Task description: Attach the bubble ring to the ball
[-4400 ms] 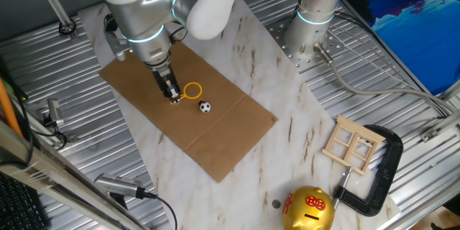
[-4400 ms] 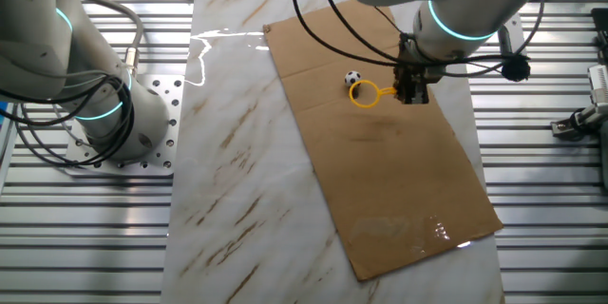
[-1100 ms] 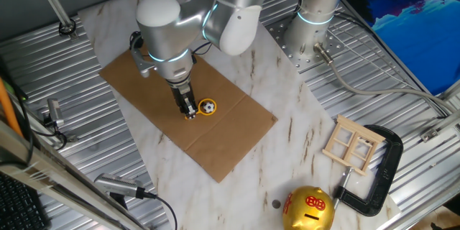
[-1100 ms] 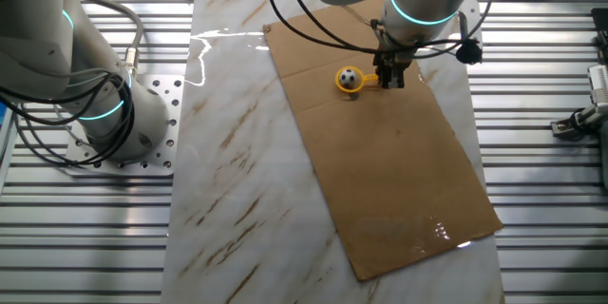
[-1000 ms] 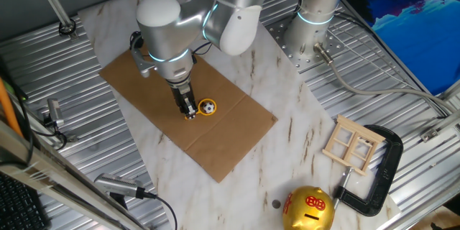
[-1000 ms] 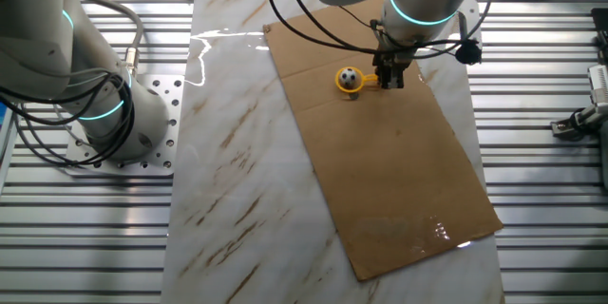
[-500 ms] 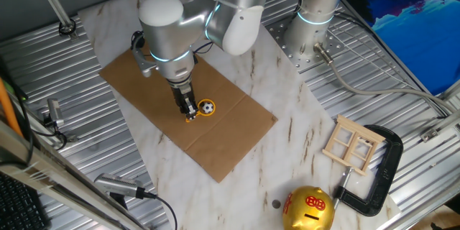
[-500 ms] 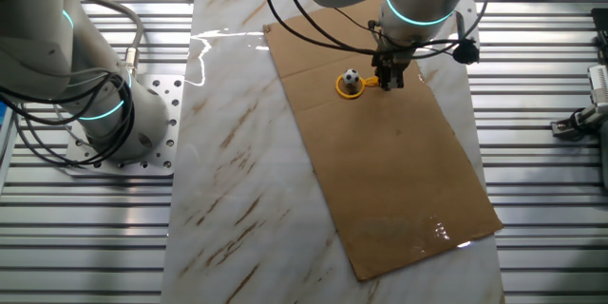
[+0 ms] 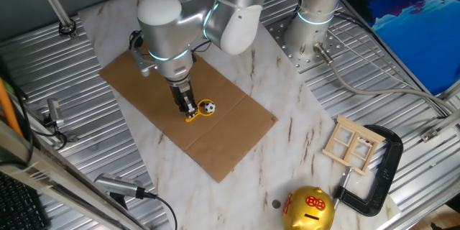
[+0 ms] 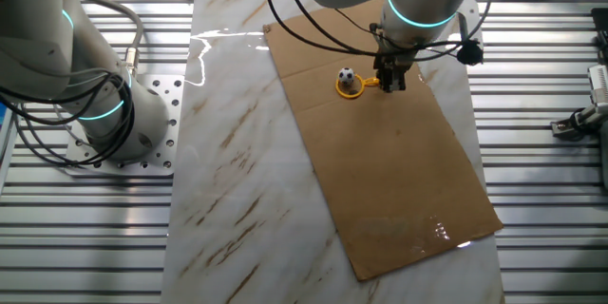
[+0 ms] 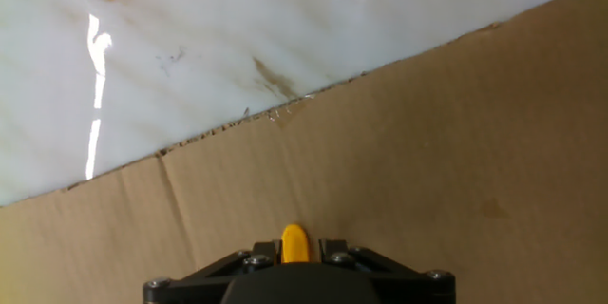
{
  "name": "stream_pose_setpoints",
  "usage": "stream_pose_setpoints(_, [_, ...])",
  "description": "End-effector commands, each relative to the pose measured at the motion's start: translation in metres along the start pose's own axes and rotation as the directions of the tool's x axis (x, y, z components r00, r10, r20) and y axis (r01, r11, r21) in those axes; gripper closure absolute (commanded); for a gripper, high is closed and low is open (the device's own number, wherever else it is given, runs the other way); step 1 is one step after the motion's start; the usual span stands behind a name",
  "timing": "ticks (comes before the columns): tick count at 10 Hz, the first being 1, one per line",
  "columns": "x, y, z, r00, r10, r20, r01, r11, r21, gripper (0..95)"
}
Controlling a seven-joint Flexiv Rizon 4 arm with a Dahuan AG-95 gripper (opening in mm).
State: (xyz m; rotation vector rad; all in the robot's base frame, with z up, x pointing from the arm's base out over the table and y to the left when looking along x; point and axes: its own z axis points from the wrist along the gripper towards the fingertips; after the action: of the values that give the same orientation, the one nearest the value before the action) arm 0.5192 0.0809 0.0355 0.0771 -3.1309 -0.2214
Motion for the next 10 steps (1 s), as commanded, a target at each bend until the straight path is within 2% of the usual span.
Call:
stream_pose_setpoints(1, [0.0, -0.009, -0.002, 1.0, -0.03, 0.002, 0.03, 1.0, -0.002, 95.0])
stream_pose_setpoints(3, [-0.003, -0.028, -0.007, 0.996, -0.089, -0.002, 0.089, 0.996, -0.002, 95.0])
stream_pose_setpoints(5, [-0.003, -0.032, -0.01, 0.996, -0.092, -0.015, 0.092, 0.996, 0.004, 95.0])
stream_pose_setpoints(6, [-0.002, -0.027, -0.011, 0.998, -0.066, -0.014, 0.066, 0.998, 0.007, 95.0])
stream_pose_setpoints(8, [-0.002, -0.027, -0.011, 0.999, -0.006, -0.034, 0.007, 1.0, 0.013, 95.0])
stream_pose_setpoints(10, [-0.002, -0.027, -0.011, 0.999, 0.023, -0.034, -0.023, 1.0, 0.01, 95.0])
